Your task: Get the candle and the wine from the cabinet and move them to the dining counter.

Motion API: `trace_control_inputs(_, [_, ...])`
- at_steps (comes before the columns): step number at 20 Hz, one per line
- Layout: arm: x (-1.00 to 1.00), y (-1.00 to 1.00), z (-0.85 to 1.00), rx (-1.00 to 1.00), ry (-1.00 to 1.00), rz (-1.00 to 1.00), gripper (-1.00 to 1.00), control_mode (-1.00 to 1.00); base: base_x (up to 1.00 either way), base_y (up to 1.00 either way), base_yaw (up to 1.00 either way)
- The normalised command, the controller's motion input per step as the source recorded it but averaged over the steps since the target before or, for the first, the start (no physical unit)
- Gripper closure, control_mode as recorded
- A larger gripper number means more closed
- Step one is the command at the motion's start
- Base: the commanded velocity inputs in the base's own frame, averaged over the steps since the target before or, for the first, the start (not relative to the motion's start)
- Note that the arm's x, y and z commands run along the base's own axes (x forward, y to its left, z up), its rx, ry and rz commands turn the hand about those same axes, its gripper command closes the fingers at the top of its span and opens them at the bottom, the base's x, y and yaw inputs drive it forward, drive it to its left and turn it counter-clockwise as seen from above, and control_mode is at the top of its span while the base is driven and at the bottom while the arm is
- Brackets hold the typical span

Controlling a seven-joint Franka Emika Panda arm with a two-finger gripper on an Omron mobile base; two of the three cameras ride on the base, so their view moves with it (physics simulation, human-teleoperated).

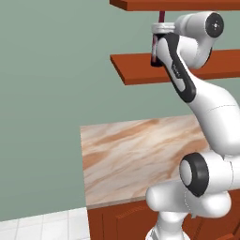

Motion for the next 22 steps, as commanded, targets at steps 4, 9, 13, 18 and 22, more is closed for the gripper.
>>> trace_control_inputs(4, [0.25,0.0,0.0,0.0,0.0,0.0,-1.0,-1.0,0.0,0.0,0.0])
trace_control_inputs(9, [0.03,0.0,0.0,0.0,-0.05,0.0,-1.0,-1.0,0.0,0.0,0.0])
trace_control_inputs(13, [0.0,0.0,0.0,0.0,-0.14,0.0,-1.0,-1.0,0.0,0.0,0.0])
trace_control_inputs(18, [0.02,0.0,0.0,0.0,-0.08,0.0,-1.0,-1.0,0.0,0.0,0.0])
trace_control_inputs(22, [0.16,0.0,0.0,0.0,0.0,0.0,-1.0,-1.0,0.0,0.0,0.0])
